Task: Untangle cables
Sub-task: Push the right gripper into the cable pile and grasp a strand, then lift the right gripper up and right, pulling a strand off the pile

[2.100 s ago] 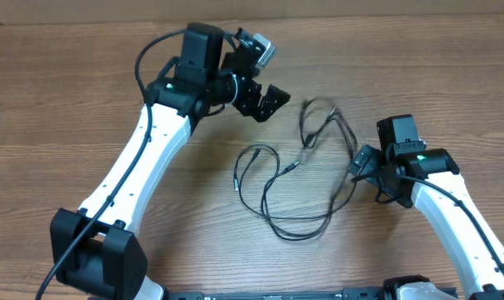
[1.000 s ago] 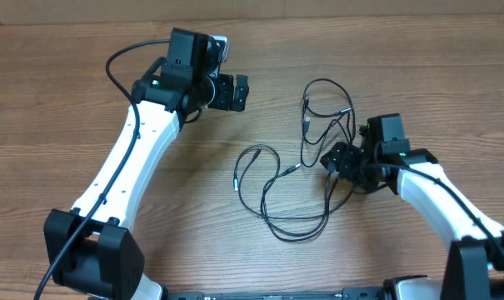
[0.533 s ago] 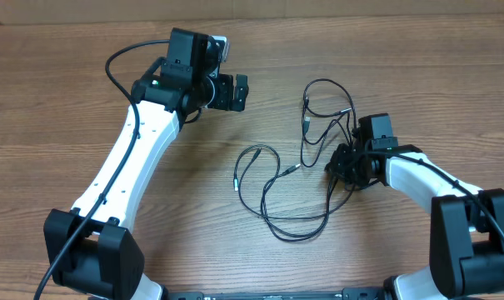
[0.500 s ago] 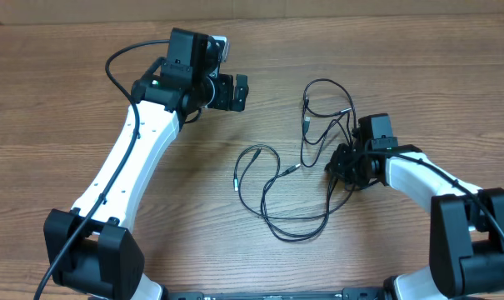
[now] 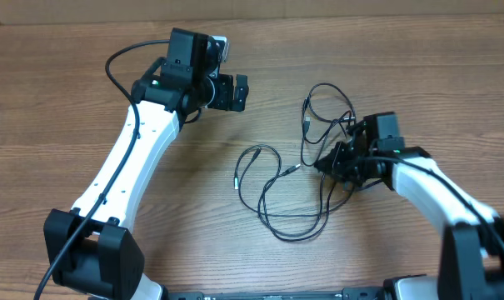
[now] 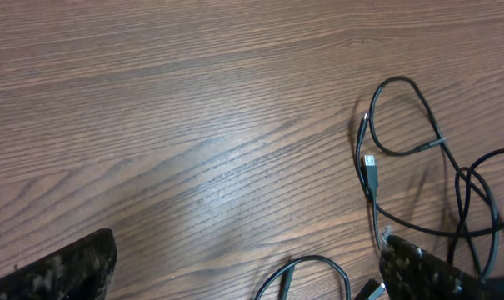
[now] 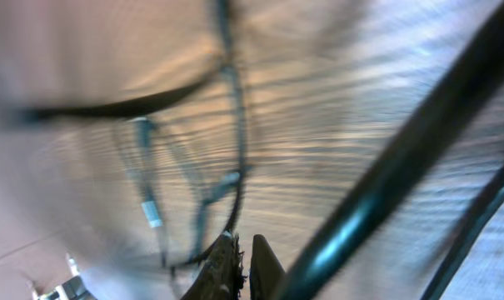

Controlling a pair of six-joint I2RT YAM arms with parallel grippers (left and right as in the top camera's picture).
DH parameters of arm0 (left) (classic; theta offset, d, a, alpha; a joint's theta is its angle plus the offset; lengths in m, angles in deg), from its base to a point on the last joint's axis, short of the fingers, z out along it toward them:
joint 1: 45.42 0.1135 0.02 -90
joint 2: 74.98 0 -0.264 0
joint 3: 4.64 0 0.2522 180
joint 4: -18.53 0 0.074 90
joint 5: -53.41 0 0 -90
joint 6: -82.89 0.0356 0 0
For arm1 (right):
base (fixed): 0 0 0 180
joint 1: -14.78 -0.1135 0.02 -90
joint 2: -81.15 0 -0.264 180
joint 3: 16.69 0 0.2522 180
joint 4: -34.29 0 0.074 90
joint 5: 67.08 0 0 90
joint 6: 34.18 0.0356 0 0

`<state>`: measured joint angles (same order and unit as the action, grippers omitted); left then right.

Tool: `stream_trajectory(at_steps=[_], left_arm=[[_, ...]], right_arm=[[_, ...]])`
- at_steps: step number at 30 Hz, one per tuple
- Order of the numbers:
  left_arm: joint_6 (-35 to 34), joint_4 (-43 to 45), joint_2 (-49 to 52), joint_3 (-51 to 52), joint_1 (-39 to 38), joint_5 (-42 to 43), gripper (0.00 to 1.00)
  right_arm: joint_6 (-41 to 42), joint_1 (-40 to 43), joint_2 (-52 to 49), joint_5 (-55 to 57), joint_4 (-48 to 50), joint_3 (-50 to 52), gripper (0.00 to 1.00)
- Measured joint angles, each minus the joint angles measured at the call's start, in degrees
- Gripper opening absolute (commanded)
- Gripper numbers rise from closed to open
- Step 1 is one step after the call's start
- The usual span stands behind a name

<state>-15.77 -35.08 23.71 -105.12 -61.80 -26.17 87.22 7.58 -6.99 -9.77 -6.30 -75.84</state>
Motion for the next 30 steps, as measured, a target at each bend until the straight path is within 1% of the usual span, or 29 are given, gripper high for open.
stream_trajectory(at_steps=[5,9,14,21,28,30], left_arm=[[0.00,0.02,0.00,0.00,0.00,0.00,1.00],[0.00,-0.02,0.00,0.00,0.00,-0.02,1.00],[0.00,-0.02,0.00,0.00,0.00,0.00,1.00],[0.00,0.00,0.00,0.00,0.00,0.00,1.00],[0.00,0.00,0.00,0.00,0.00,0.00,1.00],[0.00,-0.02,0.00,0.00,0.00,0.00,1.00]], right_arm=[[-1.55,0.00,15.10,-0.59,0.13,0.00,0.04],[-2.10,0.04,28.79,-0.26,3.06,-0.02,0.04],[-0.28,0.04,39.30,4.79,4.48,-2.43,0.04],[2.49,0.04,46.31,14.95,15.41,-6.23,0.04],[2.99,0.04,46.51,19.98,20.76,-8.15,0.04],[3.13,0.04,46.42,20.61,23.82,-8.31,0.04]])
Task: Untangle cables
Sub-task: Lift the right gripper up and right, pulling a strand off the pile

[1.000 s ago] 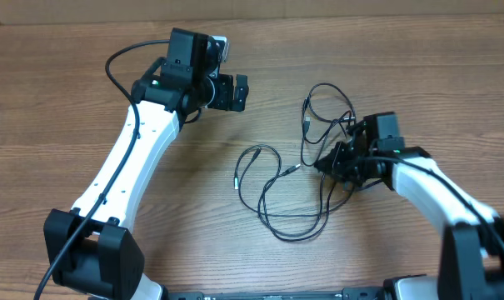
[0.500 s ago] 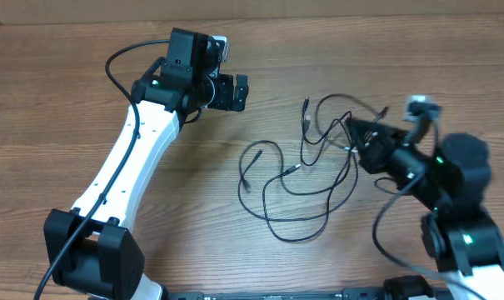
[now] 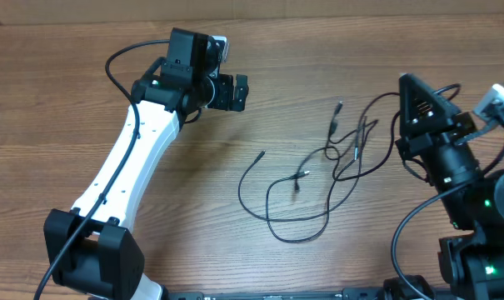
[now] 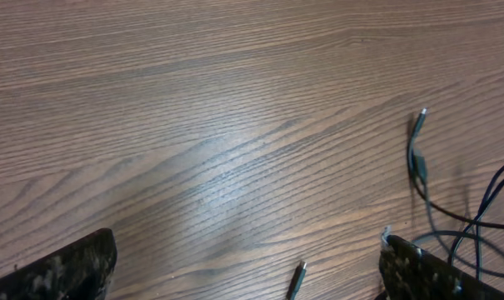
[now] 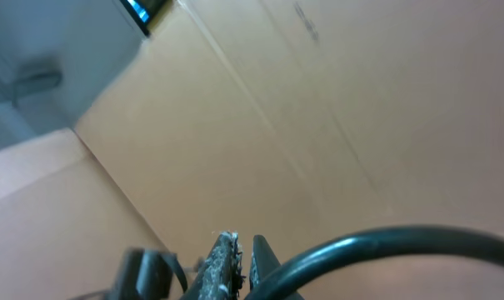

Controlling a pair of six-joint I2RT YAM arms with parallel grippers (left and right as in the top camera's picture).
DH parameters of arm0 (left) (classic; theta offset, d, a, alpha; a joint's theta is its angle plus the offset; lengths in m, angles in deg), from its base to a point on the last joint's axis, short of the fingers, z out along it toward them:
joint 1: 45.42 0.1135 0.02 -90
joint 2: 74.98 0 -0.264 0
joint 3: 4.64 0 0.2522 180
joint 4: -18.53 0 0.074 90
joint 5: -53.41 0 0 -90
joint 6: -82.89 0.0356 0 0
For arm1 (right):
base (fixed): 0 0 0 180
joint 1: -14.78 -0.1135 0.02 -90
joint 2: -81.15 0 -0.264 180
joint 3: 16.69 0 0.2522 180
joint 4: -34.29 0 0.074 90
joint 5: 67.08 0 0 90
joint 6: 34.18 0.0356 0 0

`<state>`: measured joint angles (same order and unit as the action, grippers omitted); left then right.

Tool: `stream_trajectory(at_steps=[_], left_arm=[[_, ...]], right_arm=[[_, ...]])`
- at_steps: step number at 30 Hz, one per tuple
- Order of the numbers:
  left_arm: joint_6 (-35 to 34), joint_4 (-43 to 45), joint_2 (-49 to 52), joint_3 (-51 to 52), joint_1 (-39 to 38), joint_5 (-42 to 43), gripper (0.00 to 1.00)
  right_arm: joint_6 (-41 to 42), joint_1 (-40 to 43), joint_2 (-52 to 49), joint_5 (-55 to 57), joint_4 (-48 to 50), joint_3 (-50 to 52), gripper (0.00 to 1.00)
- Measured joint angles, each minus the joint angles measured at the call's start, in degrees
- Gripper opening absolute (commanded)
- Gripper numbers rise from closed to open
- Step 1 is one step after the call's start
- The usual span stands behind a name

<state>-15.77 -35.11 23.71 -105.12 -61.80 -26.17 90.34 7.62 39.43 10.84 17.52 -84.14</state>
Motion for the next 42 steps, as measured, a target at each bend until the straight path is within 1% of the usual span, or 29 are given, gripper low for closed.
stream_trajectory(at_steps=[4,6,8,15,20,23,26,30,31,32,34,36,39,42], left_arm=[[0.00,0.00,0.00,0.00,0.00,0.00,1.00],[0.00,0.02,0.00,0.00,0.00,0.00,1.00],[0.00,0.00,0.00,0.00,0.00,0.00,1.00],[0.00,0.00,0.00,0.00,0.00,0.00,1.00],[0.00,0.00,0.00,0.00,0.00,0.00,1.00],[0.00,0.00,0.00,0.00,0.00,0.00,1.00],[0.00,0.00,0.00,0.00,0.00,0.00,1.00],[0.00,0.00,0.00,0.00,0.00,0.00,1.00],[0.00,0.02,0.00,0.00,0.00,0.00,1.00],[0.00,0.00,0.00,0.00,0.00,0.00,1.00],[0.00,0.00,0.00,0.00,0.00,0.00,1.00],[0.00,0.02,0.00,-0.02,0.00,-0.02,1.00],[0.00,0.00,0.00,0.00,0.00,-0.02,1.00],[0.00,0.02,0.00,0.00,0.00,0.00,1.00]], right_arm=[[-0.90,0.00,-0.02,0.85,7.82,-0.72,0.04],[-3.69,0.00,-0.02,1.14,10.47,-1.09,0.04],[-7.43,0.00,0.13,1.38,10.78,-1.29,0.04],[-23.43,0.00,-0.02,7.63,6.82,-1.42,0.04],[-41.40,0.00,0.00,12.90,4.33,-1.46,0.04],[-49.29,0.00,-0.11,19.08,-1.09,-1.57,0.04],[-53.90,0.00,-1.20,27.69,-4.72,-1.57,0.04],[-57.99,0.00,-4.44,39.76,-5.16,-1.57,0.04],[-60.28,0.00,-6.01,43.50,-5.09,-1.57,0.04],[-61.64,0.07,-6.69,44.76,-4.55,-1.55,0.04],[-66.07,0.98,-9.84,49.64,0.83,-1.62,0.04],[-68.72,2.75,-12.55,53.44,5.44,-1.64,0.04],[-70.88,6.05,-15.89,60.39,9.40,-1.64,0.04],[-69.68,9.09,-16.57,67.67,9.86,-1.64,0.04]])
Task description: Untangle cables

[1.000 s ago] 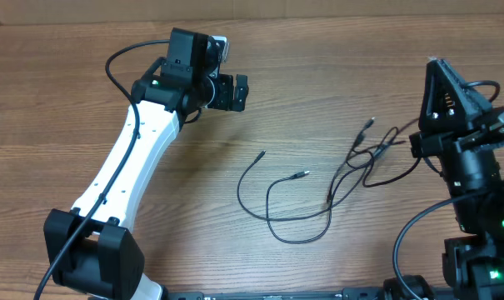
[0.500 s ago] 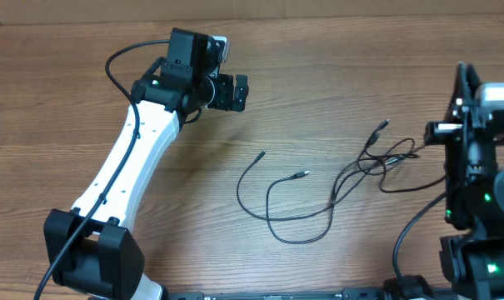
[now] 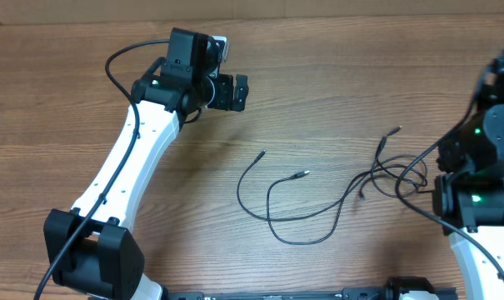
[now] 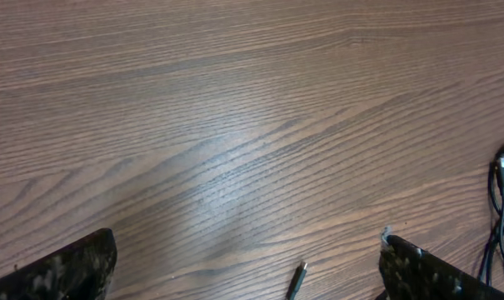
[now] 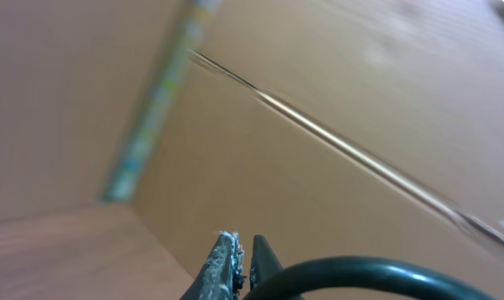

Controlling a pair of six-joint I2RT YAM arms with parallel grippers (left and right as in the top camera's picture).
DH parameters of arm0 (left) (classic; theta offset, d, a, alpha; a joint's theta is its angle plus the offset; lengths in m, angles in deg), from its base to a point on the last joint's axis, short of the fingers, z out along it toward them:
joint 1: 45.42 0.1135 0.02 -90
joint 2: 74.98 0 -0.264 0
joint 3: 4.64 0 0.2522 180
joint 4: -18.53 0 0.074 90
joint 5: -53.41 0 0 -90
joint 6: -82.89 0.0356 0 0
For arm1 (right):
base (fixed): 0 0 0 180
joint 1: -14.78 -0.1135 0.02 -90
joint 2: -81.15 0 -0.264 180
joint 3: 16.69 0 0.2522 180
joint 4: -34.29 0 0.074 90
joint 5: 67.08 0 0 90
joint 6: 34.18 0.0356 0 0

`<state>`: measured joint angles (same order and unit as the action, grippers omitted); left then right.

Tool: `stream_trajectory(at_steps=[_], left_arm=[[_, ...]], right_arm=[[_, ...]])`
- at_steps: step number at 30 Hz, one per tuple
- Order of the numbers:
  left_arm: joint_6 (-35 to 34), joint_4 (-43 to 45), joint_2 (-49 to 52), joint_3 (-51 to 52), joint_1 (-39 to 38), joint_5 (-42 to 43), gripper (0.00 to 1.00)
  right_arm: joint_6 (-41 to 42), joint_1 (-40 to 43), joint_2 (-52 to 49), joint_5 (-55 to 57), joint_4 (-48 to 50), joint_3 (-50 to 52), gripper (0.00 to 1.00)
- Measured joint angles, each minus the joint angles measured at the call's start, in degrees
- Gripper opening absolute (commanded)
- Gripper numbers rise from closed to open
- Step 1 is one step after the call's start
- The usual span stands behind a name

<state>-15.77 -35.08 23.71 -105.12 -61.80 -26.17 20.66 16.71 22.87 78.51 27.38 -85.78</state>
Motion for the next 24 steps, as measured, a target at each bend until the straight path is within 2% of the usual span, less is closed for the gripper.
stream_trajectory(at_steps=[5,10,13,16,22,24], left_arm=[[0.00,-0.02,0.00,0.00,0.00,0.00,1.00],[0.00,-0.07,0.00,0.00,0.00,-0.02,1.00],[0.00,0.00,0.00,-0.02,0.00,0.00,1.00],[0.00,0.00,0.00,0.00,0.00,0.00,1.00],[0.00,-0.02,0.00,0.00,0.00,0.00,1.00],[0.00,-0.02,0.00,0.00,0.00,-0.02,1.00]], right_arm=[[3.87,7.08,0.26,6.10,-5.57,-0.02,0.04],[14.56,16.26,0.26,5.51,-19.58,-0.31,0.04],[26.75,25.42,0.13,-3.76,-32.46,-0.33,0.04],[36.46,34.64,-0.28,-15.58,-37.77,-0.39,0.04],[50.53,56.26,-4.42,-43.78,-38.58,-0.37,0.04],[53.66,60.87,-5.33,-49.59,-38.75,-0.37,0.04]])
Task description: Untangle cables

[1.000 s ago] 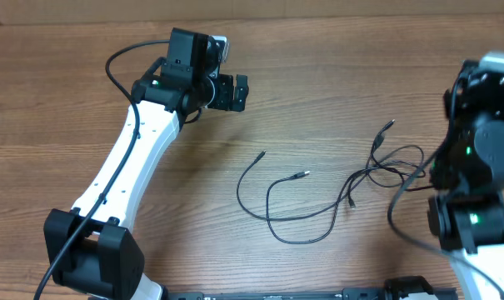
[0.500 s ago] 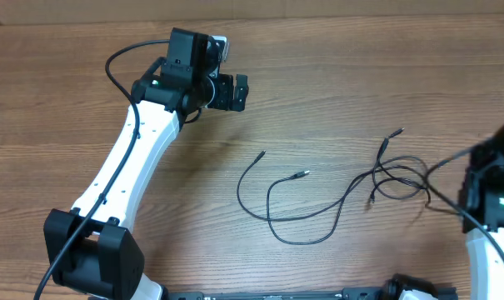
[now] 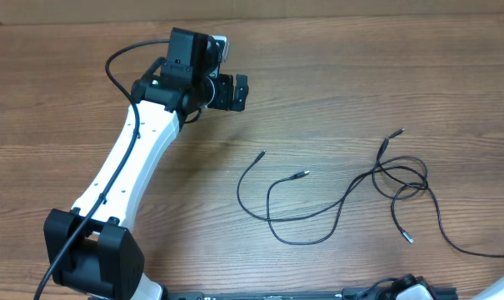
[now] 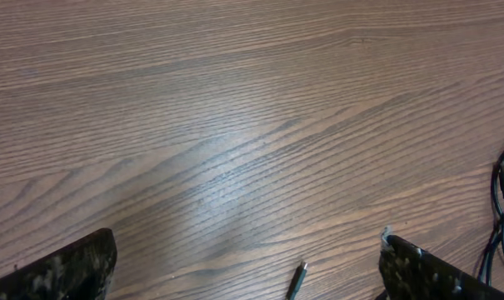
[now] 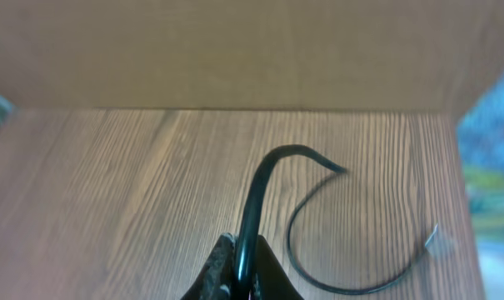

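Observation:
Thin black cables (image 3: 335, 212) lie spread across the middle and right of the wooden table. They still cross in a small knot (image 3: 404, 178), and one strand runs off the right edge. My right gripper (image 5: 245, 265) is out of the overhead view. In its wrist view it is shut on a black cable (image 5: 264, 179) that curls away over the wood. My left gripper (image 3: 233, 92) hangs open at the upper left, well away from the cables. A loose plug tip (image 4: 297, 279) shows between its fingers (image 4: 56, 267), low in the frame.
A free connector (image 3: 396, 132) lies at the right and another plug end (image 3: 409, 238) lies below the knot. The left arm's white links (image 3: 127, 167) cross the left half of the table. A cardboard wall (image 5: 235, 50) stands beyond the far table edge.
My right arm stood at the right edge of the overhead view and is now out of it. The held strand now trails off the right edge. The knot sits slightly further right.
My right gripper was first shut on a cable in the tangle, right of centre. It then stood higher and to the right with the cables stretched after it. Later it was at the table's right edge. The bundle is now spread out. My left gripper stayed open and still.

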Controlling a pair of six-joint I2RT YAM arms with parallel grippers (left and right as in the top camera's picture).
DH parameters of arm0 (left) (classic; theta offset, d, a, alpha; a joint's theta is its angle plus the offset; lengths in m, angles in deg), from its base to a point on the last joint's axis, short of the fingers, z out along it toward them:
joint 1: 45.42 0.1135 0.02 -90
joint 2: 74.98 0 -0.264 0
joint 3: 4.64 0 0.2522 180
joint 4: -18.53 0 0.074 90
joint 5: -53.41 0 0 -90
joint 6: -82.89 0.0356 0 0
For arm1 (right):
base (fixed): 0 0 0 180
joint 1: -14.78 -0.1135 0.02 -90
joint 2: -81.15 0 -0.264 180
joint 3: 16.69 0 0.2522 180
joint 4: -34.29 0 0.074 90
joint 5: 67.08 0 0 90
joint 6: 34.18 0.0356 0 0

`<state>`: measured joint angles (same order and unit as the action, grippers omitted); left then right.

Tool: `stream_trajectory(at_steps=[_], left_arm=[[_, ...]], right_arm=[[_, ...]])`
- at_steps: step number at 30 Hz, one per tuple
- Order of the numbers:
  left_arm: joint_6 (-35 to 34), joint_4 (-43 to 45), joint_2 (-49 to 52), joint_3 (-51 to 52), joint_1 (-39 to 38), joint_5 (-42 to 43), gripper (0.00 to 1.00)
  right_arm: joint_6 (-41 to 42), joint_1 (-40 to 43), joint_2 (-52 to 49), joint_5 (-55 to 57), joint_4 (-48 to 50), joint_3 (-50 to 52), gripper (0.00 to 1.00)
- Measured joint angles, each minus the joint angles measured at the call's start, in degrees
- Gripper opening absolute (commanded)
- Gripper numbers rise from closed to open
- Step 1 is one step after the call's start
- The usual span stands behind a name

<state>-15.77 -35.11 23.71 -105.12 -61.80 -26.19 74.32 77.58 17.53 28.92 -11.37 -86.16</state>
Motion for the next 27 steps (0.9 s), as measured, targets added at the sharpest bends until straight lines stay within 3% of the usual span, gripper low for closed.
stream_trajectory(at_steps=[8,17,18,20,21,22,23,27], left_arm=[[0.00,0.00,0.00,-0.02,0.00,0.00,1.00],[0.00,0.00,0.00,0.00,0.00,0.00,1.00],[0.00,0.00,0.00,-0.02,0.00,0.00,1.00],[0.00,0.00,0.00,-0.02,0.00,0.00,1.00],[0.00,0.02,0.00,-0.02,0.00,0.00,1.00],[0.00,0.00,0.00,-0.02,0.00,0.00,1.00],[0.00,0.00,0.00,-0.02,0.00,0.02,1.00],[0.00,0.00,0.00,-0.02,0.00,0.00,1.00]], right_arm=[[14.58,14.03,-6.49,-23.78,1.86,0.00,0.04],[18.29,14.45,-16.52,-29.18,-0.11,0.00,0.04],[18.43,14.45,-17.77,-29.29,-0.48,0.00,0.10],[18.40,14.47,-19.43,-29.51,-0.74,0.00,0.43],[18.86,14.45,-20.15,-29.66,-0.92,0.00,0.69],[18.86,14.45,-20.70,-29.75,-1.46,0.00,0.87],[18.95,14.47,-21.29,-29.77,-2.23,0.00,0.97],[18.91,14.45,-21.75,-29.81,-4.04,0.00,1.00]])
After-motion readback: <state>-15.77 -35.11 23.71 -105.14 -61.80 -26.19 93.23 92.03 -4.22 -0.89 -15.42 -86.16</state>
